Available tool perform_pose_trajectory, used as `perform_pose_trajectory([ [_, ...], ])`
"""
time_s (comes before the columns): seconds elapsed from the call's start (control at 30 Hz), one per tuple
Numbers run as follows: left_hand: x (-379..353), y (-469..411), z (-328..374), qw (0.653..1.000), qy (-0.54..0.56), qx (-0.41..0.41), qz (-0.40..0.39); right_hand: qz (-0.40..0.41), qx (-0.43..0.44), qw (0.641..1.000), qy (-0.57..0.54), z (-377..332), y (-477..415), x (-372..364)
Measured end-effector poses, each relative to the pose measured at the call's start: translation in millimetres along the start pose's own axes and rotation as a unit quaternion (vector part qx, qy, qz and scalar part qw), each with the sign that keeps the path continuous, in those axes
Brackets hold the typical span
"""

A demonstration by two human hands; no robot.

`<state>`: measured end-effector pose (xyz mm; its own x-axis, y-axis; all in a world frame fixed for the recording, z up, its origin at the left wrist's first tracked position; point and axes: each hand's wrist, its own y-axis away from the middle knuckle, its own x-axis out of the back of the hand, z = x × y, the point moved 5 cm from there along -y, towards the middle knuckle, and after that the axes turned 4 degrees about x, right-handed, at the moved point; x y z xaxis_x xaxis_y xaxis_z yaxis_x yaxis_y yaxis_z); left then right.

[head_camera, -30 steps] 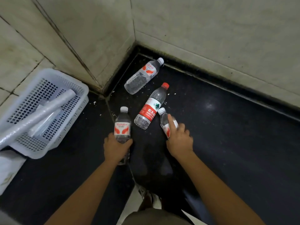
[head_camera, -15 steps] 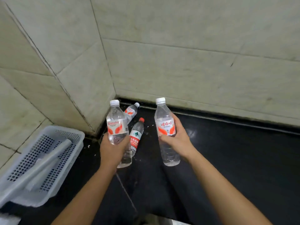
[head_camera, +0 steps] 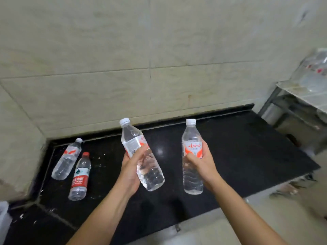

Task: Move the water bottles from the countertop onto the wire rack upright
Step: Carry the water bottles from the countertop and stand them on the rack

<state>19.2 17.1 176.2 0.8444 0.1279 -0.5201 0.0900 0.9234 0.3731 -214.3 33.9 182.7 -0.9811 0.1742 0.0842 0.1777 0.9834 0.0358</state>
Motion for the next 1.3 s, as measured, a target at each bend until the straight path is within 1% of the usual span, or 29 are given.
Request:
perform_pose_trajectory([
  [0.07,-33.8,-2.7,-19.9,0.999,-0.036,0.008,-0.019,0.042,0.003,0.999,-0.016,-0.5,7.9,38.6],
  [0.2,-114.7,0.9,-55.7,0.988,-0.137,-0.032,-0.059,0.117,0.012,0.993,-0.034,-0.7,29.5,127.1],
  [0.3,-184.4,7.1,-94.7,0.984,-0.142,-0.028,-0.107,0.155,0.02,0.987,-0.034,0.7,48.0,203.8],
  [0.47,-310.4,15.9,-174.3,0.977,-0.148,-0.024,-0.15,0.219,0.026,0.974,-0.049,14.9,74.3,350.0],
  [0.57,-392.6,22.8,-212.7,0.969,-0.165,-0.008,-0.184,0.253,0.047,0.965,-0.046,7.5,79.3,436.7],
  [0.6,-418.6,25.6,-222.7,0.964,-0.176,-0.014,-0.198,0.264,0.052,0.962,-0.047,3.3,79.6,463.1],
  [0.7,-488.7,32.5,-243.3,0.944,-0.235,-0.08,-0.219,0.288,0.066,0.955,-0.033,-9.0,76.3,531.9],
  [0.8,-550.9,23.0,-262.2,0.925,-0.255,-0.137,-0.246,0.293,0.086,0.952,-0.017,-16.1,60.7,588.8],
  [0.9,-607.2,2.7,-280.8,0.907,-0.268,-0.168,-0.279,0.303,0.111,0.946,-0.001,-20.5,34.2,638.9],
  [1.07,-696.9,-59.6,-300.4,0.901,-0.255,-0.199,-0.29,0.315,0.142,0.938,0.005,-31.7,-26.7,715.2],
  [1.17,-755.7,-97.7,-306.4,0.899,-0.246,-0.206,-0.298,0.312,0.141,0.939,0.023,-46.7,-71.8,760.7],
  [1.3,-827.6,-142.0,-311.3,0.885,-0.258,-0.236,-0.308,0.332,0.155,0.929,0.049,-64.3,-126.4,820.4],
])
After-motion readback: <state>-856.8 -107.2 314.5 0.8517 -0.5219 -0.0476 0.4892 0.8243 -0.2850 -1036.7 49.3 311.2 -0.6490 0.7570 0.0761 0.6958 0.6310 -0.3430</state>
